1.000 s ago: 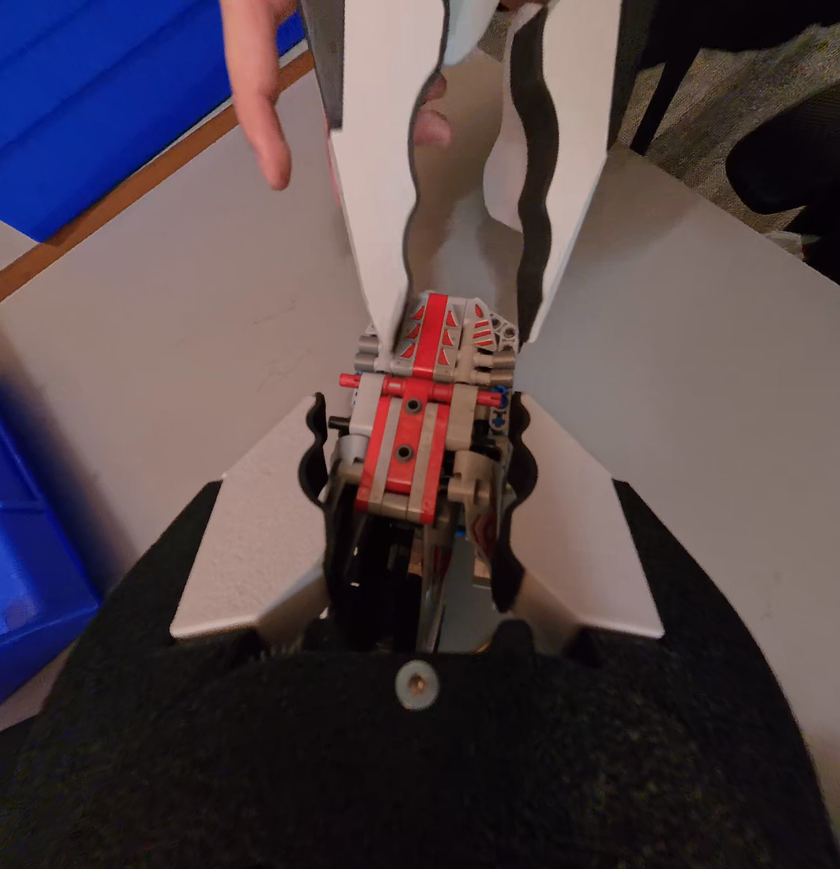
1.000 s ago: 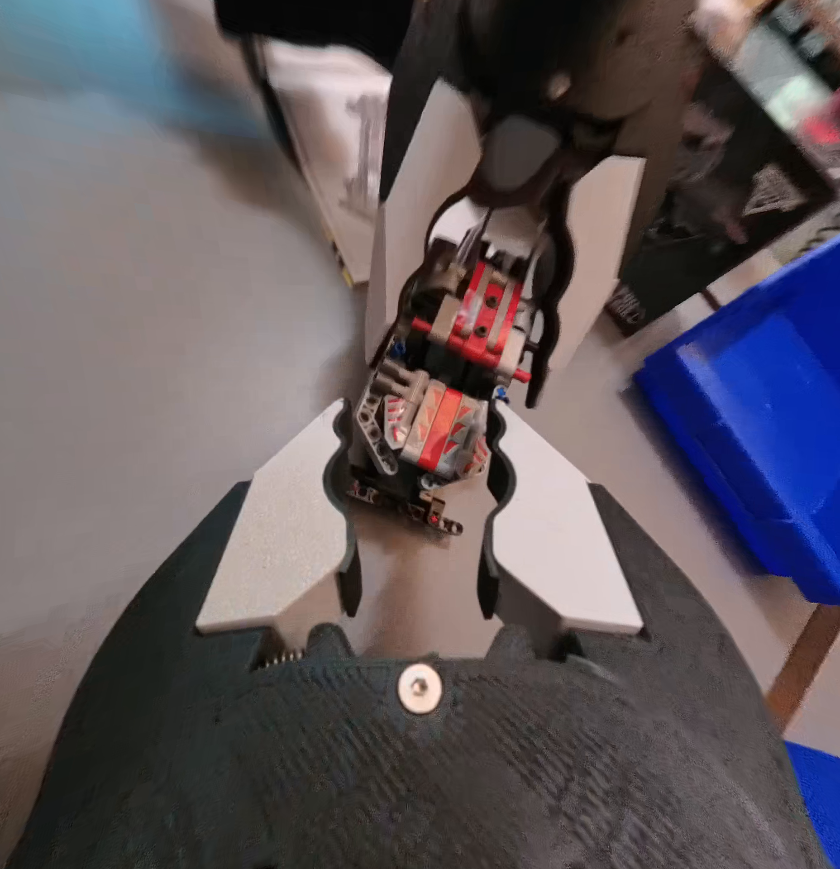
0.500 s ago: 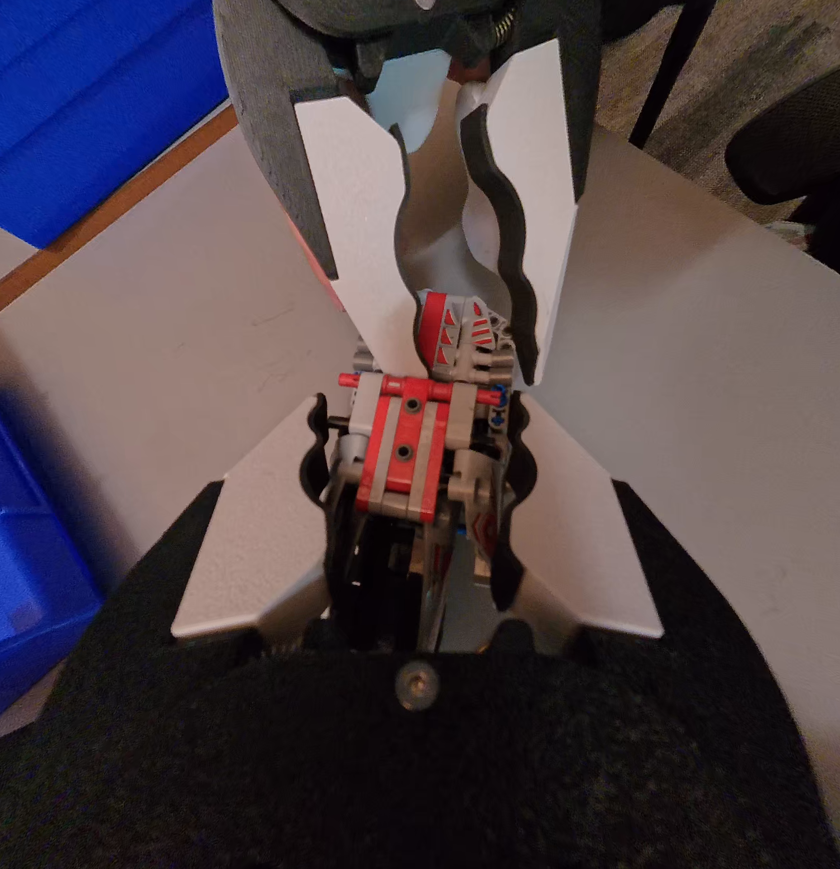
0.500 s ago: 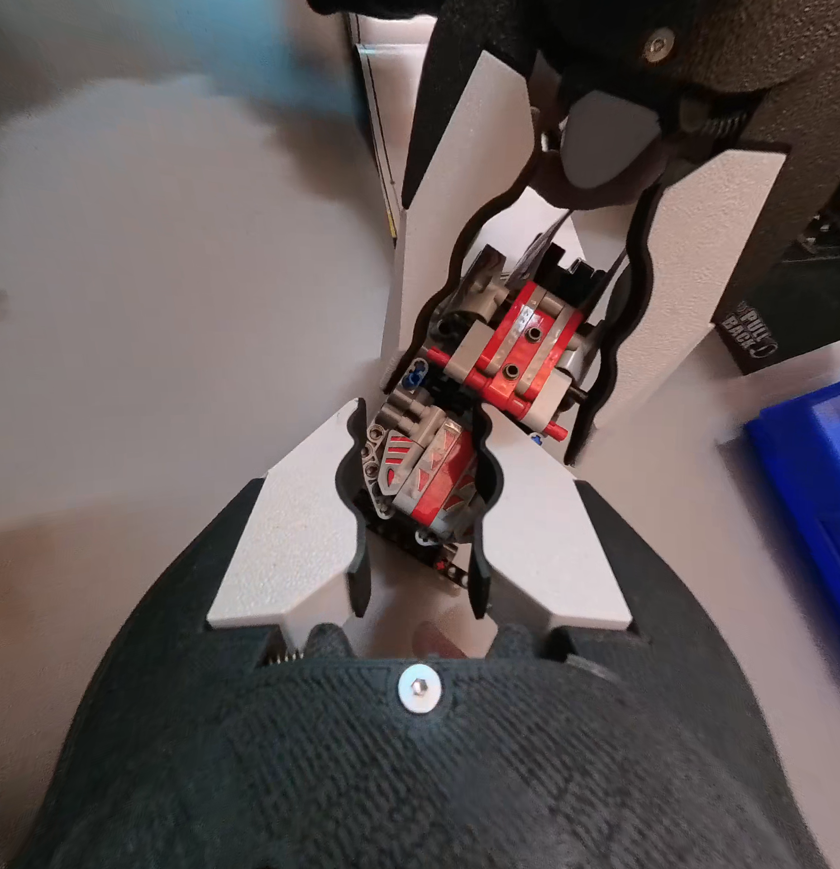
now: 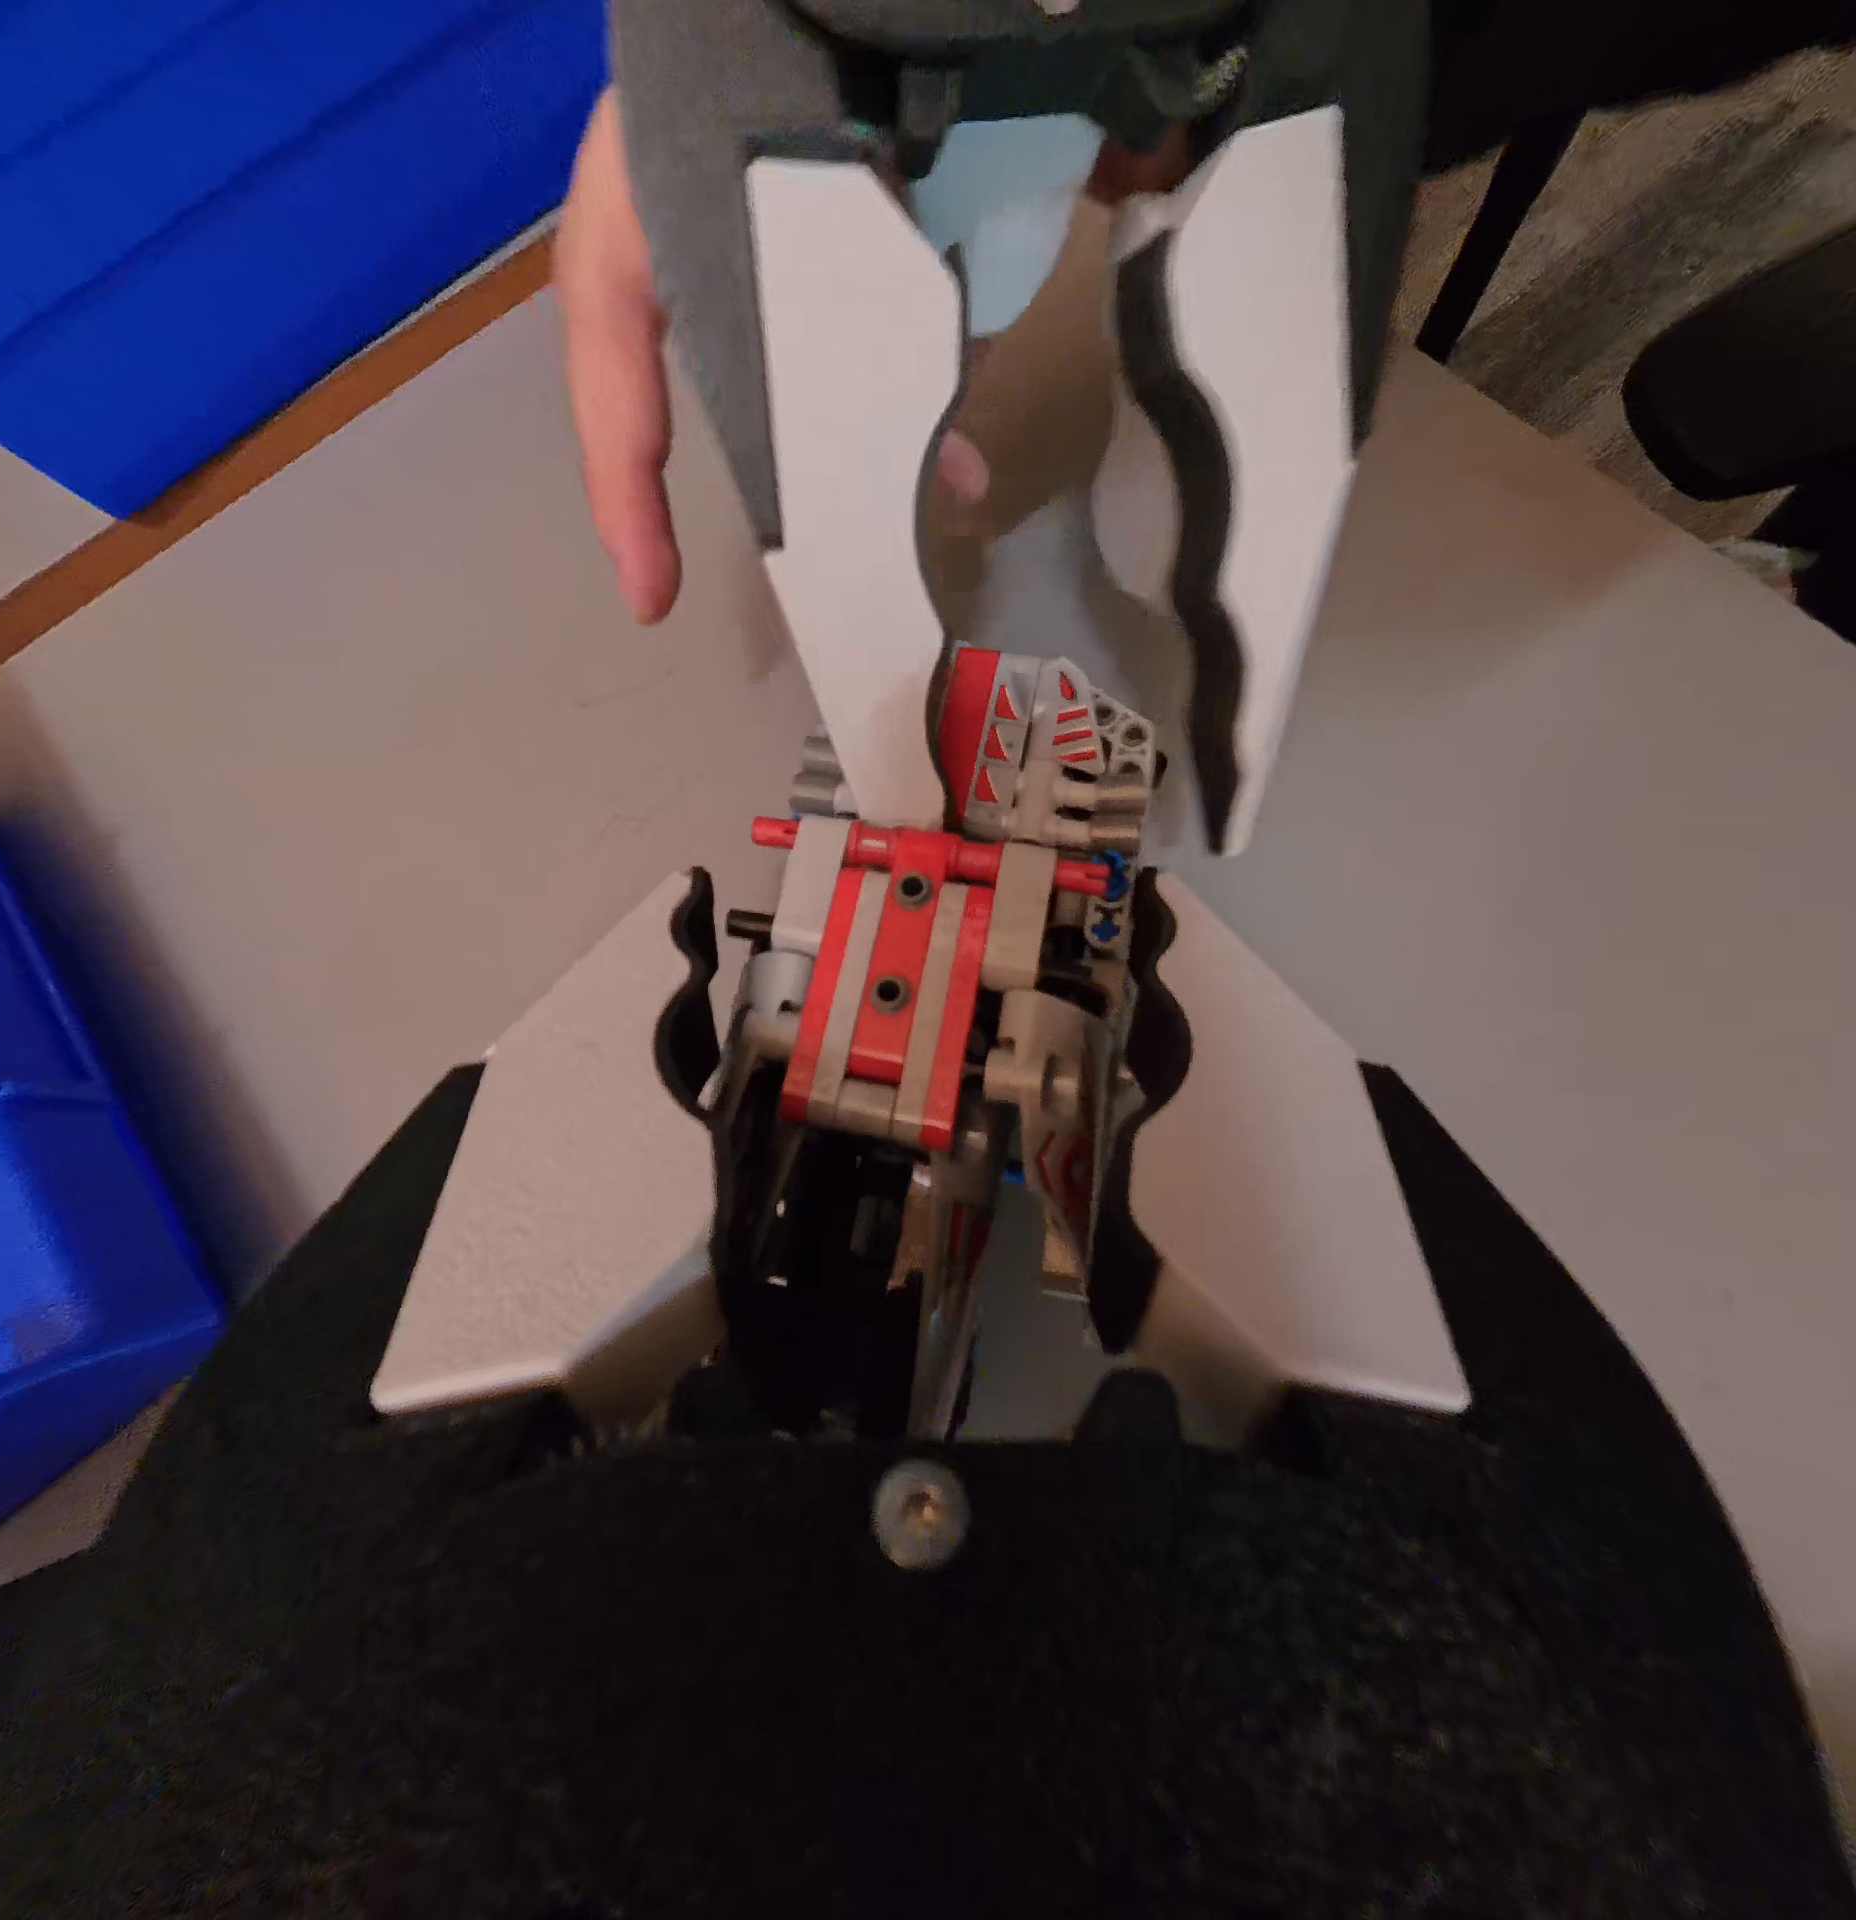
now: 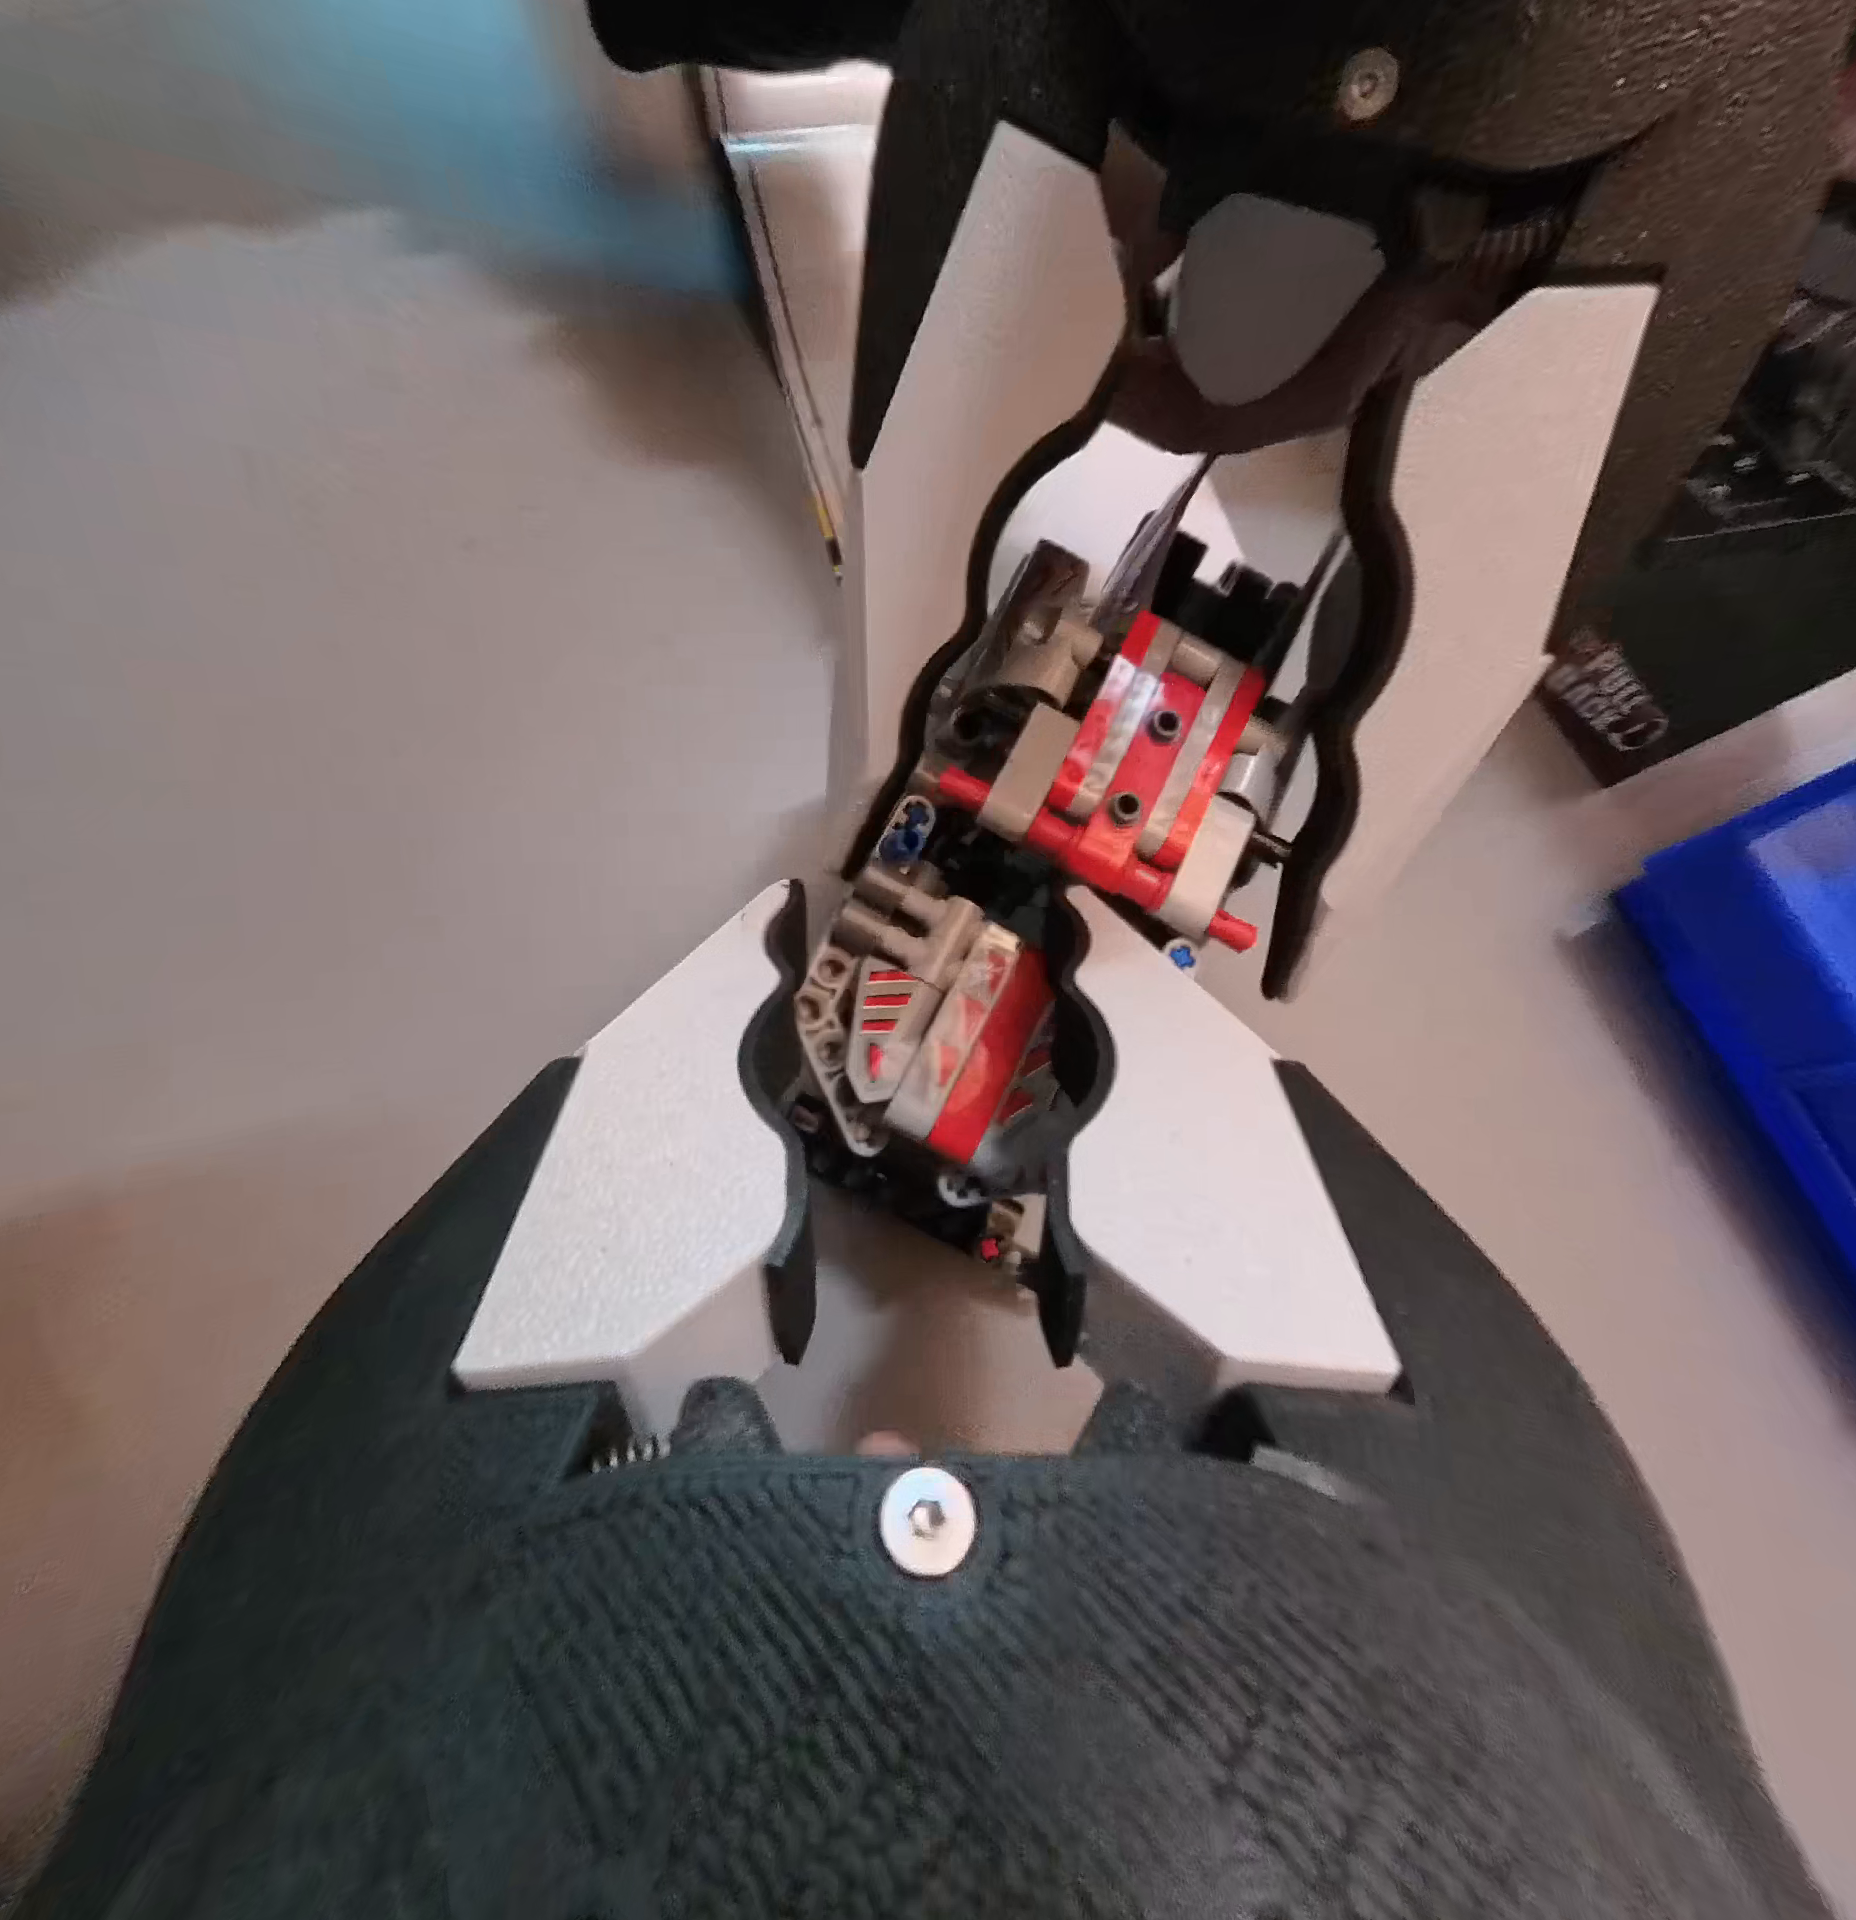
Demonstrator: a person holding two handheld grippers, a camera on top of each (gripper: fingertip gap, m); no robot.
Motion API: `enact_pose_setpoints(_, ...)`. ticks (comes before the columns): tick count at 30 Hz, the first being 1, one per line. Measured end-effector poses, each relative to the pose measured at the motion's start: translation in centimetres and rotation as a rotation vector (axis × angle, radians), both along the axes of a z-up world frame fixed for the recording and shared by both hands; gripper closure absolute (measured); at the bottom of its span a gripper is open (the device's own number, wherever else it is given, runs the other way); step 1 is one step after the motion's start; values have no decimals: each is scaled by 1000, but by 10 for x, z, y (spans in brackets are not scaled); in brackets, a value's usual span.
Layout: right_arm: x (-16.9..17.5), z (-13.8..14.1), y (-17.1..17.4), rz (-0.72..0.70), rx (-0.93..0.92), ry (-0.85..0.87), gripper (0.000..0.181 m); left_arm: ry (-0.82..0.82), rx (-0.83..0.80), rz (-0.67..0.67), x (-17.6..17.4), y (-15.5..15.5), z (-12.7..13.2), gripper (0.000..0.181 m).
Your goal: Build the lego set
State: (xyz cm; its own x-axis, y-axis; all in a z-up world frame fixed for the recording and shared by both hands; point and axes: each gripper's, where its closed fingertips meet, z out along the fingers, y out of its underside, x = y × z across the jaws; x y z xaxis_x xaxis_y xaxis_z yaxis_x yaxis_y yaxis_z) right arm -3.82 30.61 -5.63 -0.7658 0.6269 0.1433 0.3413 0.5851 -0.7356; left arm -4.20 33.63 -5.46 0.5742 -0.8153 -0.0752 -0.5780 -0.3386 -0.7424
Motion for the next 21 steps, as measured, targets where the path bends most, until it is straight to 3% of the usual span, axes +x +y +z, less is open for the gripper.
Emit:
enact_pose_setpoints(1,2,1,-2,-16,-16,28,125,-6,-24,5,-1,0,-1,103)
enact_pose_setpoints(3,7,4,0,-84,-16,109,111,-9,-57,18,-1,-1,-3,101)
enact_pose_setpoints(7,18,21,19,-226,141,378,112,64,-2,-7,-3,-2,-7,98)
enact_pose_setpoints(10,21,19,11,-177,267,465,121,34,-2,4,-5,0,-4,97)
enact_pose_setpoints(15,8,-4,30,-146,623,468,126,-11,-4,12,-4,1,0,98)
enact_pose_setpoints(21,-9,-3,19,-112,737,608,140,-25,-83,-13,-3,2,-3,98)
